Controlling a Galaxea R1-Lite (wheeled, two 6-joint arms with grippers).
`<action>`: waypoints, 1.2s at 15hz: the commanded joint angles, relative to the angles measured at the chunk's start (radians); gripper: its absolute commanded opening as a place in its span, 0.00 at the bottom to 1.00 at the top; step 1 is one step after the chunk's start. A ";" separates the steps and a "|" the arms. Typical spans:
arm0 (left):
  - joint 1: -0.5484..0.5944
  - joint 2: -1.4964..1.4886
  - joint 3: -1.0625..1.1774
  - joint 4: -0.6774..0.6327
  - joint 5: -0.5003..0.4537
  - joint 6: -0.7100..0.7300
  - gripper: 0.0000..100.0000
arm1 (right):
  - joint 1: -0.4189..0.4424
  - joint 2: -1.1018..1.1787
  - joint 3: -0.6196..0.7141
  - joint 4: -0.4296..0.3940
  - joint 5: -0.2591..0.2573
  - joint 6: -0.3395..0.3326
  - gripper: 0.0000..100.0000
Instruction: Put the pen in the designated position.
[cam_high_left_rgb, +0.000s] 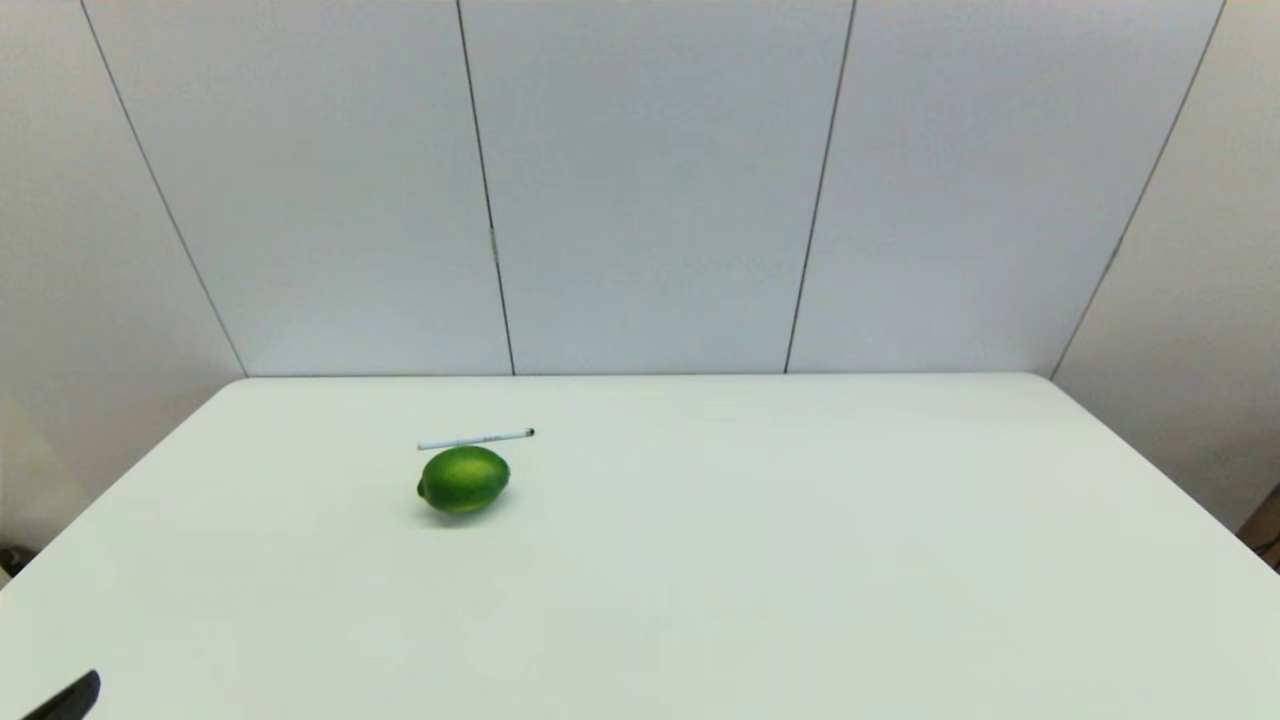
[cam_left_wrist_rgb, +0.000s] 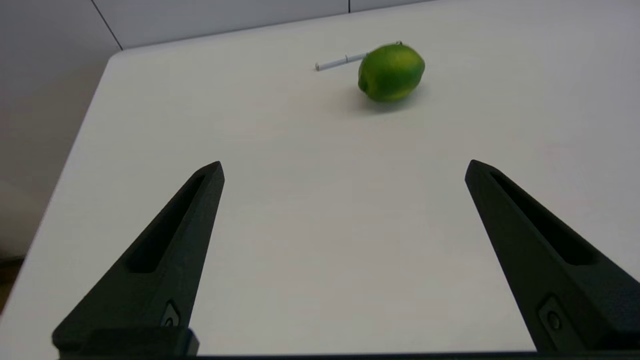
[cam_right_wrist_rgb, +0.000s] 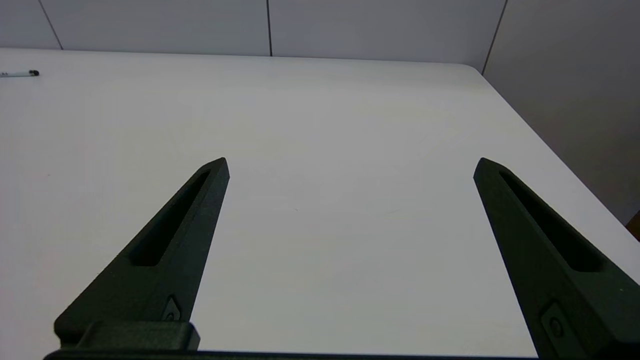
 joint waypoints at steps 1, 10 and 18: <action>0.000 -0.224 0.241 -0.144 0.000 0.006 1.00 | 0.000 0.001 0.014 0.000 0.001 -0.001 1.00; 0.002 -0.385 0.380 -0.224 0.032 0.014 1.00 | 0.000 0.001 0.014 -0.002 0.001 -0.001 1.00; 0.002 -0.405 0.414 -0.218 0.086 0.023 1.00 | 0.000 0.001 0.014 0.000 0.001 -0.001 1.00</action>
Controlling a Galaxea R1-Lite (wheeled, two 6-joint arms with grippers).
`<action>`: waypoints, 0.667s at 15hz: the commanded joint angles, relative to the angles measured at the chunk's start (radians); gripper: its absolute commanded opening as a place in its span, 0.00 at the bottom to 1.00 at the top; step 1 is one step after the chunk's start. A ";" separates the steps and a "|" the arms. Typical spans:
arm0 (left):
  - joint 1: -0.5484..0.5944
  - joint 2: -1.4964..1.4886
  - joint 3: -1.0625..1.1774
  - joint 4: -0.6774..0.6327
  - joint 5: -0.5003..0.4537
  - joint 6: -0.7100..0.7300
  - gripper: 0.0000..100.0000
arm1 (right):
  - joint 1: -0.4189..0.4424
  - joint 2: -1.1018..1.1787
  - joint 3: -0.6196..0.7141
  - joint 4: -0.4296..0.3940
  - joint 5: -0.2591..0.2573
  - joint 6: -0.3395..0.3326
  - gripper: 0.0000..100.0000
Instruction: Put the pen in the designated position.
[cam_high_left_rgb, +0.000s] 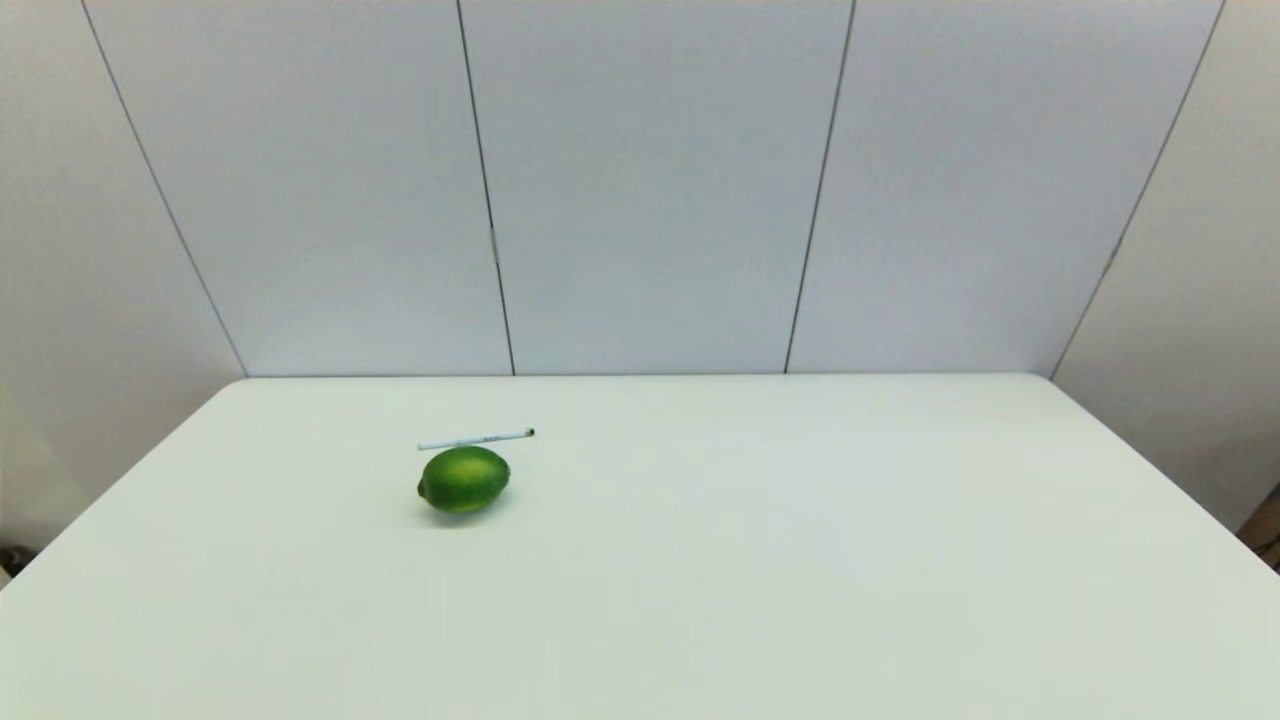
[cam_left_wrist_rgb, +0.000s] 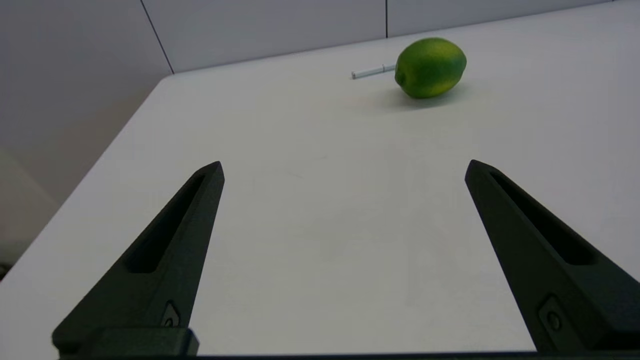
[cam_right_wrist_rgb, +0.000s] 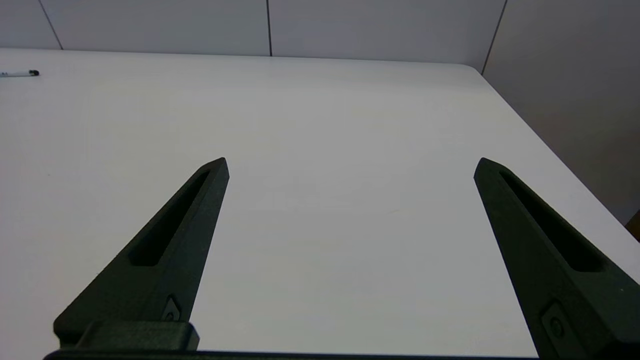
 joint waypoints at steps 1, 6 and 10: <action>0.000 0.000 0.011 -0.001 0.002 -0.009 1.00 | 0.000 0.001 0.014 0.000 0.000 -0.002 1.00; 0.000 0.000 0.011 0.001 0.004 -0.052 1.00 | 0.000 0.001 0.014 0.000 0.000 0.000 1.00; 0.000 0.000 0.011 -0.002 0.064 -0.186 1.00 | 0.000 0.001 0.014 0.000 0.000 -0.002 1.00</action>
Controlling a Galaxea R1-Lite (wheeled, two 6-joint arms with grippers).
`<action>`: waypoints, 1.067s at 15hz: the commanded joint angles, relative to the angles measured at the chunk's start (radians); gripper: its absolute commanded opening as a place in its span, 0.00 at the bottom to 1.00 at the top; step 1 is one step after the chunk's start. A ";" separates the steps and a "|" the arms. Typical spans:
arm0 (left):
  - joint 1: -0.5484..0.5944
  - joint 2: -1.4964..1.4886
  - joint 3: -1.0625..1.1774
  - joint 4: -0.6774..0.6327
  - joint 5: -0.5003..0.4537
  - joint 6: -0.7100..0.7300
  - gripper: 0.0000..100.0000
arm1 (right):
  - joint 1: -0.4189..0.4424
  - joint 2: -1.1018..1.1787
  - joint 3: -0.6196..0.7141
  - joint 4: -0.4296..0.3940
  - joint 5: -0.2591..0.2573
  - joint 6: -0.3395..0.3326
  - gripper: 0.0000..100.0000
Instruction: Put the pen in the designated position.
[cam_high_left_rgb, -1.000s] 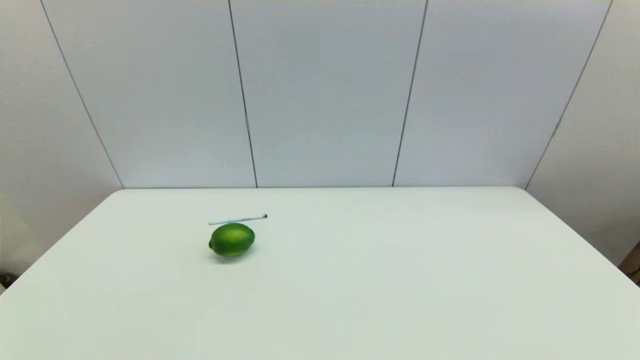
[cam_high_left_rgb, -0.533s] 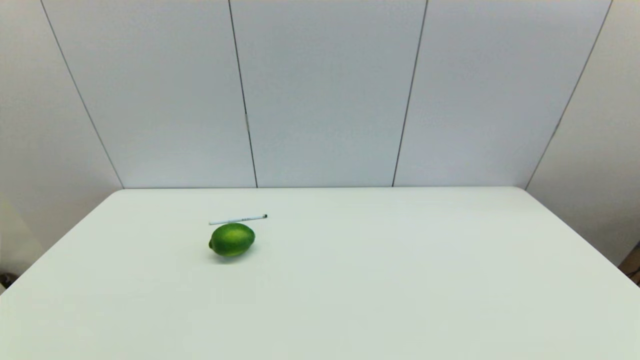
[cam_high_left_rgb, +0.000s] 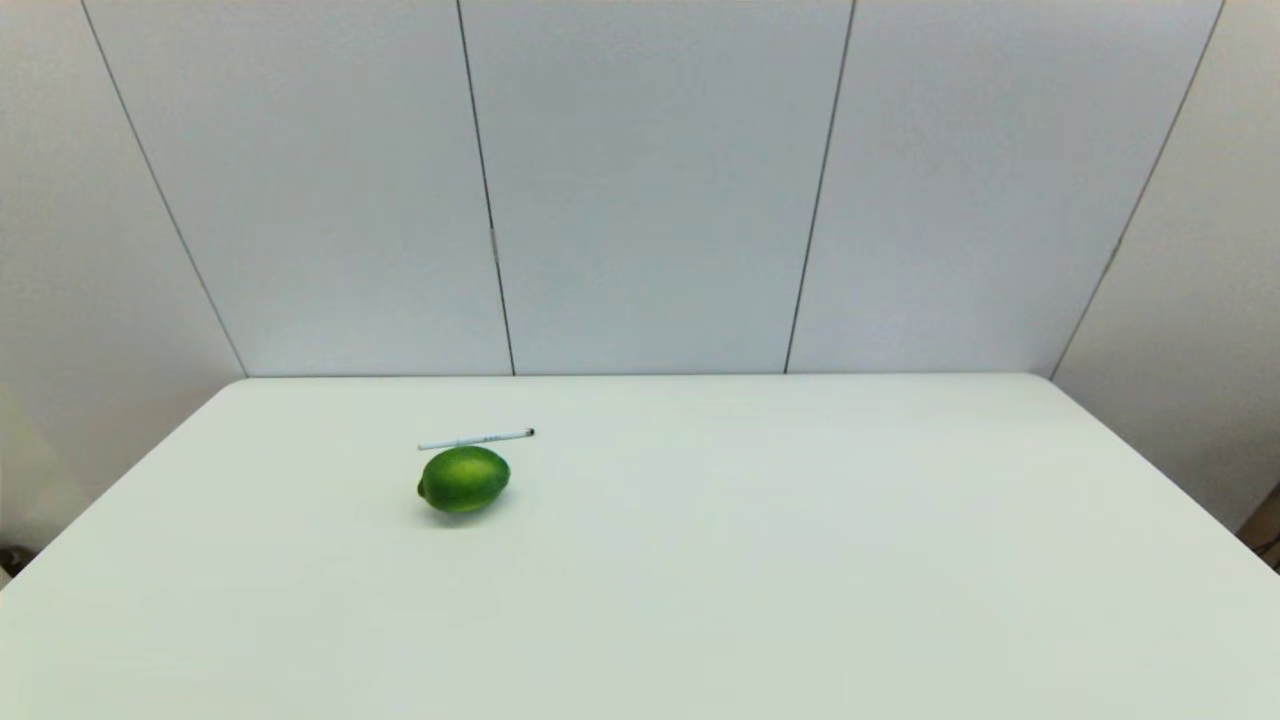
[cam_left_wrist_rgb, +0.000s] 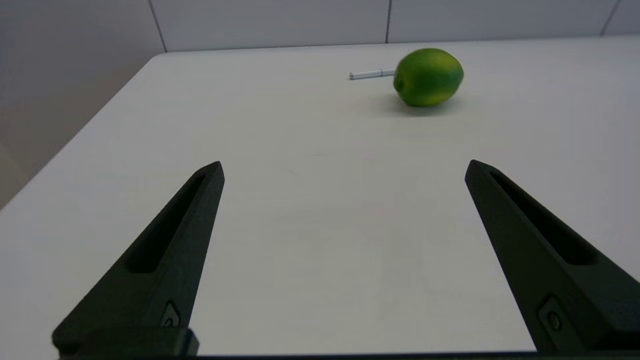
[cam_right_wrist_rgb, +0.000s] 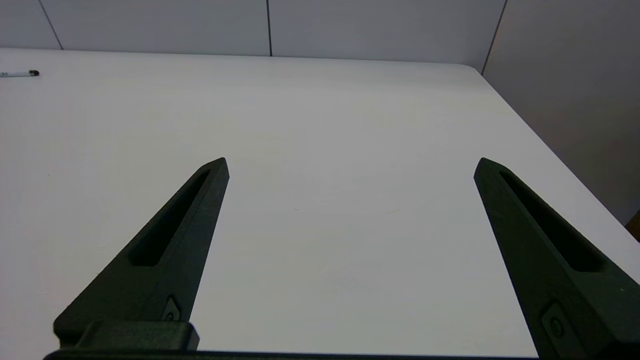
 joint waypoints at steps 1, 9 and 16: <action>0.000 0.002 0.009 -0.003 0.036 -0.057 1.00 | 0.000 0.001 0.014 -0.002 0.000 -0.001 1.00; 0.000 0.002 0.009 -0.003 0.036 -0.057 1.00 | 0.000 0.001 0.014 0.000 0.002 -0.004 1.00; 0.000 0.002 0.009 -0.003 0.036 -0.057 1.00 | 0.000 0.001 0.014 -0.002 0.002 -0.009 1.00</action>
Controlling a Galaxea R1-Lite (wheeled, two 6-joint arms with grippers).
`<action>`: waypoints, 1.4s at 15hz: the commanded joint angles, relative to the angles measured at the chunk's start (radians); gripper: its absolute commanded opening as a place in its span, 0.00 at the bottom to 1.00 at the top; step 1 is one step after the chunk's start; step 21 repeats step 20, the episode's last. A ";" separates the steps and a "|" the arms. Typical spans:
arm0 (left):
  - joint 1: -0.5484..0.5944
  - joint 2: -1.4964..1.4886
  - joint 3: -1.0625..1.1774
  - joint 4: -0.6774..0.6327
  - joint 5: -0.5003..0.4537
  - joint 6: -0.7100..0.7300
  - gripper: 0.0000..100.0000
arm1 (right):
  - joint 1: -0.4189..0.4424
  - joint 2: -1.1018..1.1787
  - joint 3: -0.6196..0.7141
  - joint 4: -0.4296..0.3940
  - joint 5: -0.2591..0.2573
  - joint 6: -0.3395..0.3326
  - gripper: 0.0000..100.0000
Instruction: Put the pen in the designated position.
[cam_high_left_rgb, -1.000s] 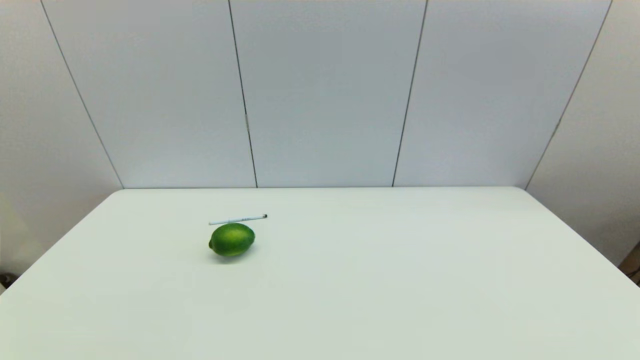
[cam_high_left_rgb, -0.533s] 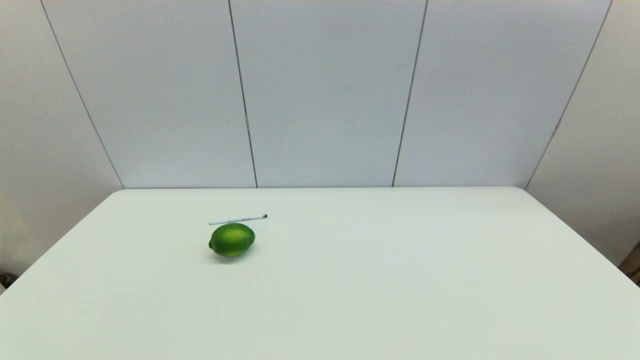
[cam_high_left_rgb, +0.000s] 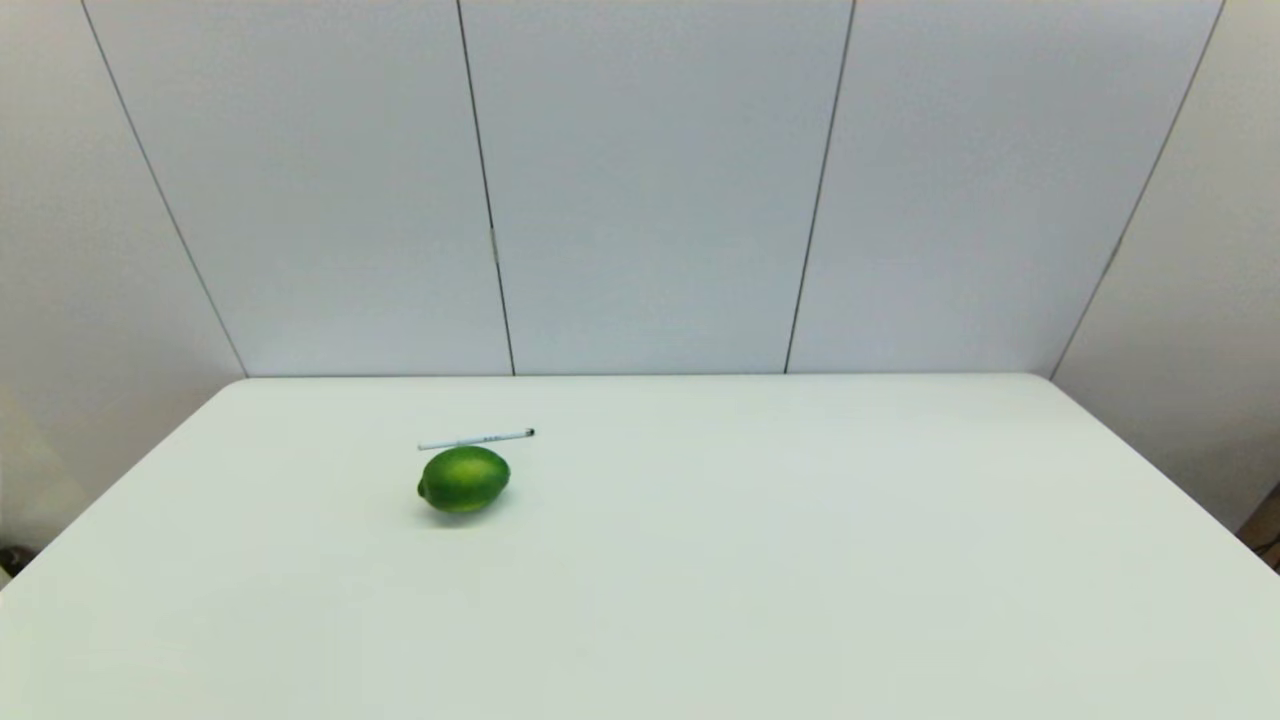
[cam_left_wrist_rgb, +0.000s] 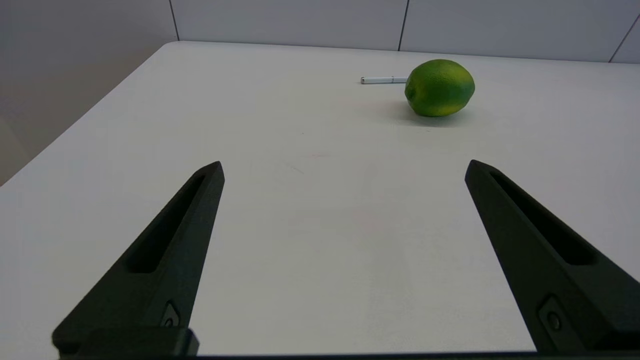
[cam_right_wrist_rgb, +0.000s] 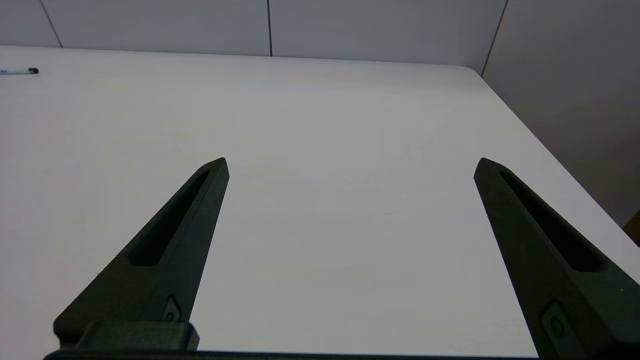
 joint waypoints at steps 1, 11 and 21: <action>0.000 0.002 0.009 0.000 0.000 -0.001 1.00 | 0.000 0.001 0.014 -0.001 -0.001 0.001 1.00; 0.000 0.002 0.009 0.000 0.000 -0.001 1.00 | 0.000 0.001 0.014 -0.001 -0.001 0.008 1.00; 0.000 0.002 0.009 0.000 0.000 -0.001 1.00 | 0.000 0.001 0.014 -0.001 -0.001 0.006 1.00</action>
